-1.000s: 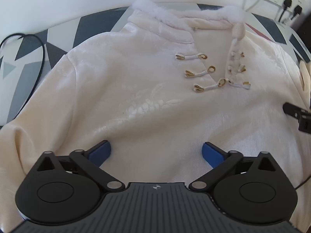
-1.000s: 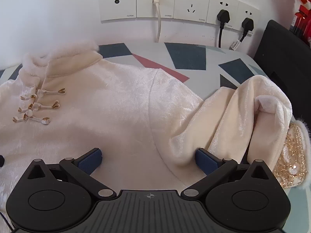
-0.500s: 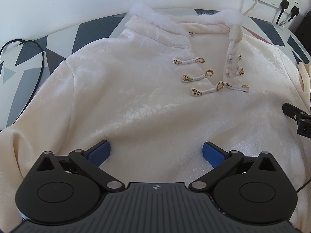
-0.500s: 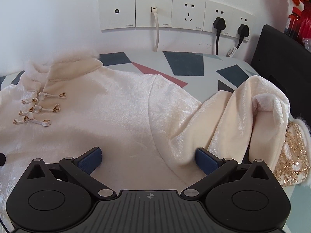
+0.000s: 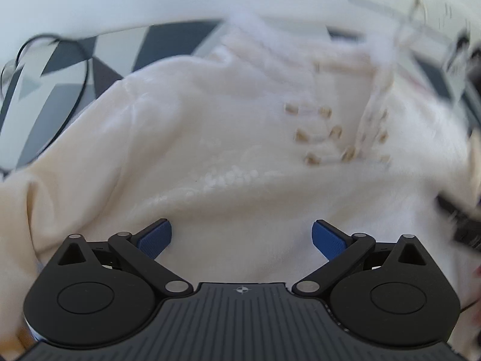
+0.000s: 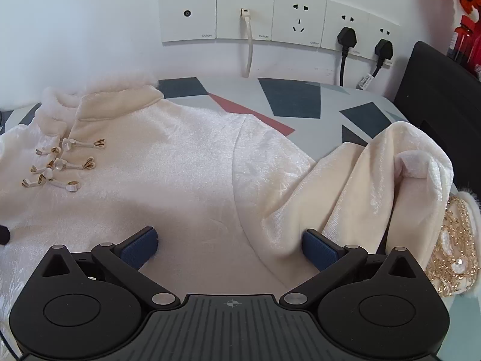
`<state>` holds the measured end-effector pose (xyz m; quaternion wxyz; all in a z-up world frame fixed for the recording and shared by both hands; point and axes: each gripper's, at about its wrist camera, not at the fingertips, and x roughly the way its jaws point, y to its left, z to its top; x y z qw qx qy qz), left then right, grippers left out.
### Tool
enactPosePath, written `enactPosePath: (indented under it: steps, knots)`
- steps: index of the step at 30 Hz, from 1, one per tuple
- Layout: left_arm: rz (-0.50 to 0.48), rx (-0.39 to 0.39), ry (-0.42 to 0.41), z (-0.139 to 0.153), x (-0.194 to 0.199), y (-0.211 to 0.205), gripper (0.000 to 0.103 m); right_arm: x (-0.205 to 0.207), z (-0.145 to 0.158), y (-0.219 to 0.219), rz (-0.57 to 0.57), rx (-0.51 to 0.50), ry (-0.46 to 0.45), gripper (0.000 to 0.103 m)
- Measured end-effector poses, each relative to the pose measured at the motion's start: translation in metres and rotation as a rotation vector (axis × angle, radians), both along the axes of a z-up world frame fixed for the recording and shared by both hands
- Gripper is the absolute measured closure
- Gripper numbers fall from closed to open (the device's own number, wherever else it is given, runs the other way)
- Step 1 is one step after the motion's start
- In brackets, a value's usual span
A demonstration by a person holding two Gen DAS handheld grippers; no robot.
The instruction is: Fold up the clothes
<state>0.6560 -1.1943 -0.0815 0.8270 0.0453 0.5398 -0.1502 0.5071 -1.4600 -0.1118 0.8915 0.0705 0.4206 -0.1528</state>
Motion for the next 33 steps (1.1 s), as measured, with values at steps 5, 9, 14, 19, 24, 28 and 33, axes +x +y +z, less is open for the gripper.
enactPosePath:
  steps: [5,9,14,19,24,28,33]
  knots:
    - [0.005,-0.047,-0.098,0.039,-0.014,0.027,0.001,0.002,0.001,0.000,0.004,0.004,0.015,0.001]
    - [0.042,-0.069,-0.186,0.073,-0.024,0.067,0.001,0.004,0.002,-0.001,0.002,0.009,0.028,0.001]
    - [0.062,-0.108,-0.250,0.107,-0.045,0.123,0.001,0.006,0.006,0.003,-0.017,0.016,0.048,0.001]
    - [0.083,-0.051,-0.264,0.109,-0.061,0.157,0.001,0.005,0.024,0.023,-0.049,0.021,0.052,0.001]
    - [0.109,-0.125,-0.198,0.103,-0.069,0.176,0.001,0.005,0.041,0.044,-0.081,0.026,0.056,0.001]
    - [0.094,-0.143,-0.179,0.098,-0.074,0.184,0.001,0.005,0.056,0.060,-0.107,0.030,0.059,0.001]
    - [0.097,-0.148,-0.166,0.090,-0.081,0.199,0.001,-0.005,0.058,0.093,-0.071,0.034,0.109,0.001]
